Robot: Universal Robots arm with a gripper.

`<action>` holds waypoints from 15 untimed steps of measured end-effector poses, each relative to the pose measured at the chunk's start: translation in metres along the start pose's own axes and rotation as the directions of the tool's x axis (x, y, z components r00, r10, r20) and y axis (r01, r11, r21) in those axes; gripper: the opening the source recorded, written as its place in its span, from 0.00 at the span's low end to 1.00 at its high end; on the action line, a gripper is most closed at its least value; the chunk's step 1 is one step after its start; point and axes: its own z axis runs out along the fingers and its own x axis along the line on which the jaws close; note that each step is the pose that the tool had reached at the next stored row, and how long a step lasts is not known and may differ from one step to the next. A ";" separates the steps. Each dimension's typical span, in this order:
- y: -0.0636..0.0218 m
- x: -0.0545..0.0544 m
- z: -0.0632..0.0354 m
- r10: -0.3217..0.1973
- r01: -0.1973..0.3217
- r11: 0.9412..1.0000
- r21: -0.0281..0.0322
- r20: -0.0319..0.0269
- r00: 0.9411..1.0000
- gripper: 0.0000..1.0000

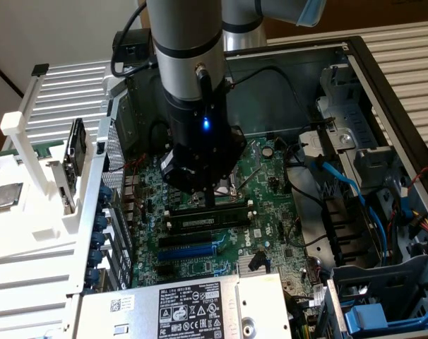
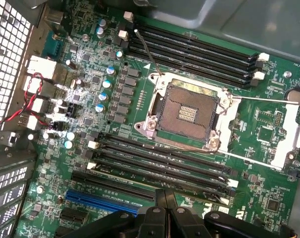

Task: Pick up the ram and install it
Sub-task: 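Press down the ram until it locks into place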

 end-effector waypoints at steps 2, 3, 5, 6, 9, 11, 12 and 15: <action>-0.0002 -0.002 0.0001 0.003 -0.003 1.000 0.000 -0.001 1.000 0.10; -0.0003 -0.002 0.0001 0.004 -0.004 1.000 0.000 -0.001 1.000 0.10; -0.0006 -0.004 0.0002 0.005 -0.005 1.000 0.000 -0.002 1.000 0.10; -0.0007 -0.005 0.0003 0.005 -0.005 1.000 -0.001 -0.003 1.000 0.10; -0.0011 -0.007 0.0004 0.006 -0.006 1.000 -0.001 -0.006 1.000 0.10; -0.0010 -0.007 0.0003 0.011 -0.011 1.000 -0.002 -0.009 1.000 0.10; -0.0010 -0.007 0.0003 0.017 -0.017 1.000 -0.002 -0.010 1.000 0.10; -0.0010 -0.007 0.0003 0.044 -0.044 0.999 -0.001 -0.010 0.999 0.10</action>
